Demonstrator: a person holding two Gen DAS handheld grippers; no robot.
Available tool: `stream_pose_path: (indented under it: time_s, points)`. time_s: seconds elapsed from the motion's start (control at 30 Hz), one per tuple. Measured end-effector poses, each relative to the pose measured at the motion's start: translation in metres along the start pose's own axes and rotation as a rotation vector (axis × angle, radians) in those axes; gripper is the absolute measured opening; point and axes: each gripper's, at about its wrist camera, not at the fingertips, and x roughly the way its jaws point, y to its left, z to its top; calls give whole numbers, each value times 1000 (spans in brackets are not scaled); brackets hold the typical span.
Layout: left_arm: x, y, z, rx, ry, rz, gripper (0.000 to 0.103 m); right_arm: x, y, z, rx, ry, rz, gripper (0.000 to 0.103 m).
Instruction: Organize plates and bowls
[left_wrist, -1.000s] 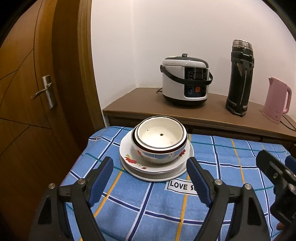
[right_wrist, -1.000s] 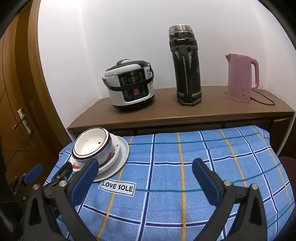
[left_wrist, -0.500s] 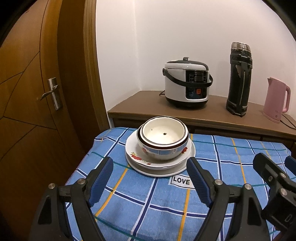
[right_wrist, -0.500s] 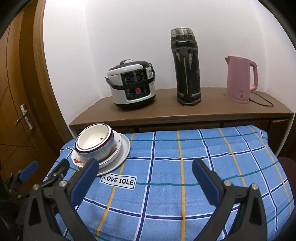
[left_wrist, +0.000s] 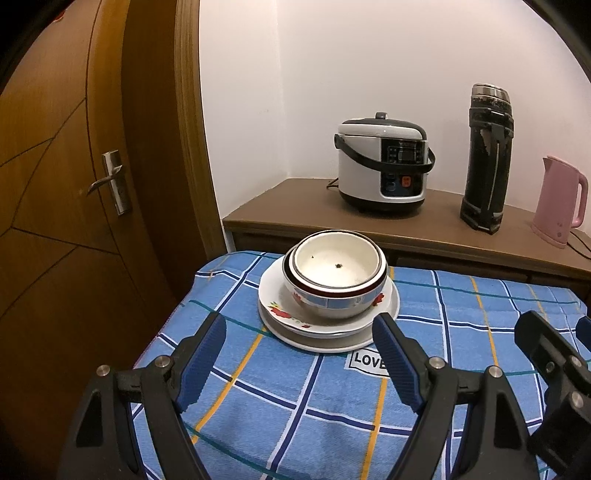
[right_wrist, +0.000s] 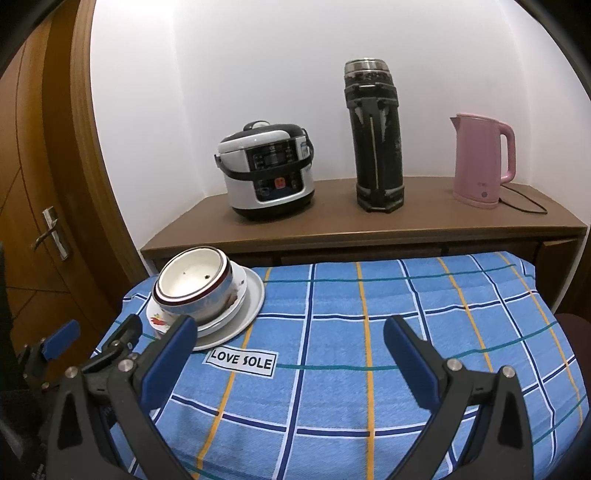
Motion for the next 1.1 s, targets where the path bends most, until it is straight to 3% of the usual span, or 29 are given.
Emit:
stream_pose_path:
  time_s: [1.1]
  points:
    - [-7,5,2,-15,-20,-8,83,-6,0,3,10,-14,-1,103]
